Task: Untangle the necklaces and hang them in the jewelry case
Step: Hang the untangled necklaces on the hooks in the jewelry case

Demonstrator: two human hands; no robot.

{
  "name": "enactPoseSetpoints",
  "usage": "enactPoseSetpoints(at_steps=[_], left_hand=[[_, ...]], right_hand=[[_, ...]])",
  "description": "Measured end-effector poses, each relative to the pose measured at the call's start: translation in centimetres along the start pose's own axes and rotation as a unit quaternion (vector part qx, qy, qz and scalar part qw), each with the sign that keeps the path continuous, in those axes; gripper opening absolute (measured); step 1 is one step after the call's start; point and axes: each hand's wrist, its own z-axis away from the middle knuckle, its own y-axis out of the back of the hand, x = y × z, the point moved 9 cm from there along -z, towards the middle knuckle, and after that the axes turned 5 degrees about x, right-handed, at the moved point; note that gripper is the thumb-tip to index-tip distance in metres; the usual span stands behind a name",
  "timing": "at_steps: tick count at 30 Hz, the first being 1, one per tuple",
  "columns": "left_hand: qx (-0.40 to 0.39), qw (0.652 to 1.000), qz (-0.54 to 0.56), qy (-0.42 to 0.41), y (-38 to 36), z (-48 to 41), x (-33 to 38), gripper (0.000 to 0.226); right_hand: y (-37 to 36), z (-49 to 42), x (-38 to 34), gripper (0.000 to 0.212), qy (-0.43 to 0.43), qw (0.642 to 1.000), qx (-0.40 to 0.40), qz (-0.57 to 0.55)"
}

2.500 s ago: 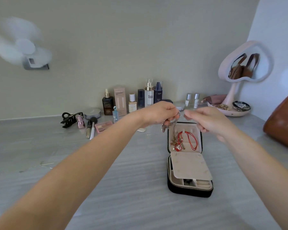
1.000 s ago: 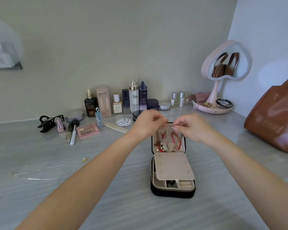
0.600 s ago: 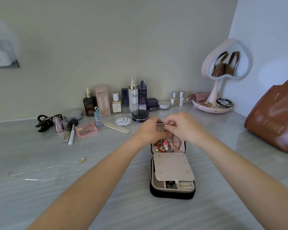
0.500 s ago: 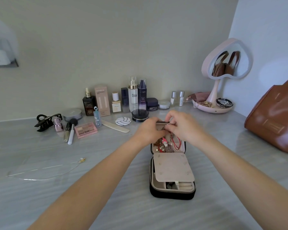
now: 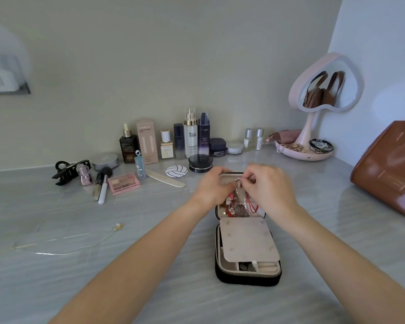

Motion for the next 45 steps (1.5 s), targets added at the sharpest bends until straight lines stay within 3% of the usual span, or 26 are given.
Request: enactPoseSetpoints(at_steps=[5, 10, 13, 15, 18, 22, 28, 33, 45], left_hand=[[0.01, 0.999, 0.028, 0.011, 0.1, 0.3, -0.8, 0.04], [0.001, 1.0, 0.017, -0.006, 0.1, 0.8, -1.1, 0.061], [-0.014, 1.0, 0.021, 0.001, -0.1, 1.1, -1.4, 0.074], [-0.023, 0.999, 0.035, 0.009, 0.0, 1.3, -1.4, 0.067], [-0.019, 0.999, 0.038, -0.004, 0.6, 1.7, -1.0, 0.038], [-0.016, 1.0, -0.012, -0.006, 0.6, 1.7, -1.2, 0.055], [-0.079, 0.995, 0.053, 0.012, -0.2, 2.4, -1.4, 0.07], [-0.085, 0.995, 0.023, 0.048, 0.8, 2.4, -2.4, 0.089], [-0.096, 0.992, 0.019, 0.074, 2.4, 3.0, -3.1, 0.08]], right_hand=[[-0.2, 1.2, 0.0, 0.008, 0.014, 1.0, -0.016, 0.001], [-0.1, 2.3, -0.1, 0.009, 0.024, 0.998, -0.05, -0.01], [1.1, 2.0, 1.3, 0.008, -0.021, 0.999, -0.002, -0.046], [1.4, 1.6, 2.6, 0.017, -0.061, 0.996, 0.018, -0.059], [0.6, 1.6, 4.2, 0.032, -0.106, 0.99, -0.001, -0.092], [-0.3, 2.2, 5.2, 0.038, -0.138, 0.981, -0.018, -0.133], [-0.6, 2.2, 5.2, 0.038, -0.138, 0.98, -0.024, -0.141], [-0.2, 1.8, 4.7, 0.035, -0.13, 0.981, -0.022, -0.139], [0.1, 2.0, 1.2, 0.026, -0.04, 0.994, -0.058, -0.089]])
